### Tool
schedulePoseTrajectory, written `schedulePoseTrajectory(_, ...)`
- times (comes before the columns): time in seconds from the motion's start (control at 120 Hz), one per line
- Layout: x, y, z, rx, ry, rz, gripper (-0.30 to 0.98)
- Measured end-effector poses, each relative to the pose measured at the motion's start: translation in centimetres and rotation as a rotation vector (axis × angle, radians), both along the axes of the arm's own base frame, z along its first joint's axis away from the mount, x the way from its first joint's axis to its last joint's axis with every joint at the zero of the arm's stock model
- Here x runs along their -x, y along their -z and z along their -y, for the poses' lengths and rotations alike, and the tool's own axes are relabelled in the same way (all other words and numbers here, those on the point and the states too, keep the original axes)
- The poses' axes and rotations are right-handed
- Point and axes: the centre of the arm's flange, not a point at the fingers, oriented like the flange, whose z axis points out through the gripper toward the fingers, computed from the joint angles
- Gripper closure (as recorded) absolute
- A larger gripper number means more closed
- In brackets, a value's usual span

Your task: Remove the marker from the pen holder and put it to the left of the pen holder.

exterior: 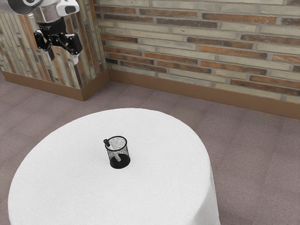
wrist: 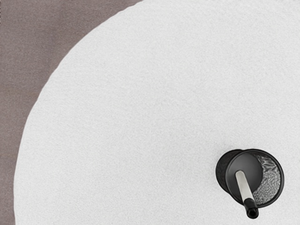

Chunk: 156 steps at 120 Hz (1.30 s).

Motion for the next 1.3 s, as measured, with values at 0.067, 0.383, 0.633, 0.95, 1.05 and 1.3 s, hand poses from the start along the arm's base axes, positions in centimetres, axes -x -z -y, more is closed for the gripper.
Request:
schedulePoseTrajectory(0.067,0.0,0.0,-0.2,0.008,-0.012,0.002,0.0)
schedulePoseTrajectory(0.383,0.4,-1.2,12.1,-0.213,-0.215,0.087,0.0)
schedulePoseTrajectory(0.633,-1.6,11.5,6.7,-0.215,-0.526,0.167,0.0)
schedulePoseTrajectory(0.95,-7.2,24.3,6.3,0.057,-0.939,0.237,0.04)
schedulePoseTrajectory(1.05,-8.5,27.6,6.4,0.166,-0.965,0.184,0.05)
schedulePoseTrajectory(1.3,-4.2,19.7,0.5,0.244,-1.067,0.172,0.03)
